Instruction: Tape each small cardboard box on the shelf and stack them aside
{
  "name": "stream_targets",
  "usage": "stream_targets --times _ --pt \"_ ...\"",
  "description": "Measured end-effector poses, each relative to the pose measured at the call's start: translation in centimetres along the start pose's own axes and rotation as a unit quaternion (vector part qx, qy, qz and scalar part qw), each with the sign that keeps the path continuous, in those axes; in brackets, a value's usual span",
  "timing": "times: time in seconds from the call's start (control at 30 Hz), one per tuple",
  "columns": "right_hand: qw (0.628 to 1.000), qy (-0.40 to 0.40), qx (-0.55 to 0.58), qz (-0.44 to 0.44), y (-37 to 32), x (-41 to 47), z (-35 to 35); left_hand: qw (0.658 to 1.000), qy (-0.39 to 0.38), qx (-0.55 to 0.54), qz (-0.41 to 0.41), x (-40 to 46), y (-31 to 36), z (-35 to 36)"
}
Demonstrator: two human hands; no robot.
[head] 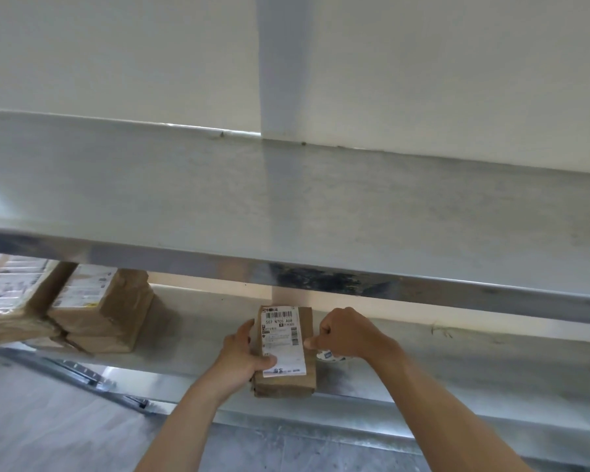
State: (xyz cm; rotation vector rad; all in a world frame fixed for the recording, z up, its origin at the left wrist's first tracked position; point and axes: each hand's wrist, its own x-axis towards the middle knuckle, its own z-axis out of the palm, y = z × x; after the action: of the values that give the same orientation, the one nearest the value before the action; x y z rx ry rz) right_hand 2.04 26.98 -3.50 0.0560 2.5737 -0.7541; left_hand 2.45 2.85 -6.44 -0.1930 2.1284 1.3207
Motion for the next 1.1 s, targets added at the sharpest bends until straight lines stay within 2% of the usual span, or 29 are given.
stream_targets --times 0.13,0.2,0.3,0.37,0.6,0.77,0.87,1.0,1.1 --pt "1.0 0.005 0.002 -0.007 -0.3 -0.2 0.1 0.987 0.062 0.143 0.047 -0.8 2.2 2.2" --pt "1.0 0.011 0.004 -0.013 -0.1 -0.2 0.2 0.974 0.084 0.209 0.017 -1.4 3.5 4.5" --pt "0.999 0.027 -0.017 -0.024 0.0 -0.2 0.4 0.965 0.103 0.236 -0.057 -2.2 4.8 7.1" --pt "0.999 0.022 -0.027 -0.031 0.3 -0.4 0.2 0.955 0.133 0.255 -0.075 -2.0 4.8 7.8" --pt "0.996 0.002 0.084 -0.018 2.1 -0.9 -0.3 0.943 0.17 0.27 -0.095 -1.6 5.1 8.5" --pt "0.999 0.013 0.04 -0.031 2.8 -1.3 -1.0 0.953 0.162 0.242 -0.087 -2.0 5.2 7.9" --pt "0.998 0.017 0.052 -0.027 3.4 -1.5 -1.3 0.967 0.15 0.196 -0.065 -1.9 4.7 6.5" --pt "0.997 0.016 0.072 -0.032 3.4 -1.1 -1.4 0.99 0.114 0.073 -0.024 -1.6 3.5 4.8" --pt "0.996 0.025 0.078 -0.045 3.4 -1.2 -1.5 0.995 0.093 -0.026 -0.003 -1.6 2.8 4.2"
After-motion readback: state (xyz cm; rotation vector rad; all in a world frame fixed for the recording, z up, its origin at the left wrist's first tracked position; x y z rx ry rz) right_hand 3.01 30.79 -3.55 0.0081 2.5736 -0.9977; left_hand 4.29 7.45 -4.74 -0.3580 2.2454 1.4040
